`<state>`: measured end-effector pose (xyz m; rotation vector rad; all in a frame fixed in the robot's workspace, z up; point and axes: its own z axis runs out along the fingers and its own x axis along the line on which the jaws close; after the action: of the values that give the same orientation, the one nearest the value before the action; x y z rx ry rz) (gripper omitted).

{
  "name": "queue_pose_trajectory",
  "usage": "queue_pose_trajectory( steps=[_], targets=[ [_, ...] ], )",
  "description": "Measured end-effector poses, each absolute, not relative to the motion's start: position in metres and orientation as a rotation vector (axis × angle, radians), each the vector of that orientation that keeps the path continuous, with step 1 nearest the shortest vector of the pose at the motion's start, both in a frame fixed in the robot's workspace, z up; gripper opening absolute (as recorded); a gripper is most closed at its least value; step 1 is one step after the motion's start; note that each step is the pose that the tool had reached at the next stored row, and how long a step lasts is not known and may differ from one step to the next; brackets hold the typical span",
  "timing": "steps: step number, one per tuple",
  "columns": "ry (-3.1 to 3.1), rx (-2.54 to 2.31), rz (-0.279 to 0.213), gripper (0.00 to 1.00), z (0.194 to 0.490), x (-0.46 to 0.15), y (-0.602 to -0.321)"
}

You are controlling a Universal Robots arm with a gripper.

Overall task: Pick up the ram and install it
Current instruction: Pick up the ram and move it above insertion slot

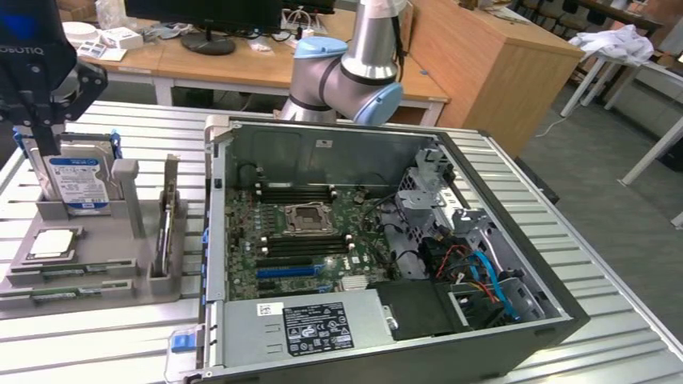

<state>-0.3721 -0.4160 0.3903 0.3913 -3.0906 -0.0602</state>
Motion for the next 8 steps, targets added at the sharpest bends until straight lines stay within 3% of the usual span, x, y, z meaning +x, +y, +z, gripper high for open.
queue_pose_trajectory(
  steps=[8],
  targets=[
    [-3.055, 0.596, -0.055, 0.11, 0.39, -0.3724, -0.416]
  ],
)
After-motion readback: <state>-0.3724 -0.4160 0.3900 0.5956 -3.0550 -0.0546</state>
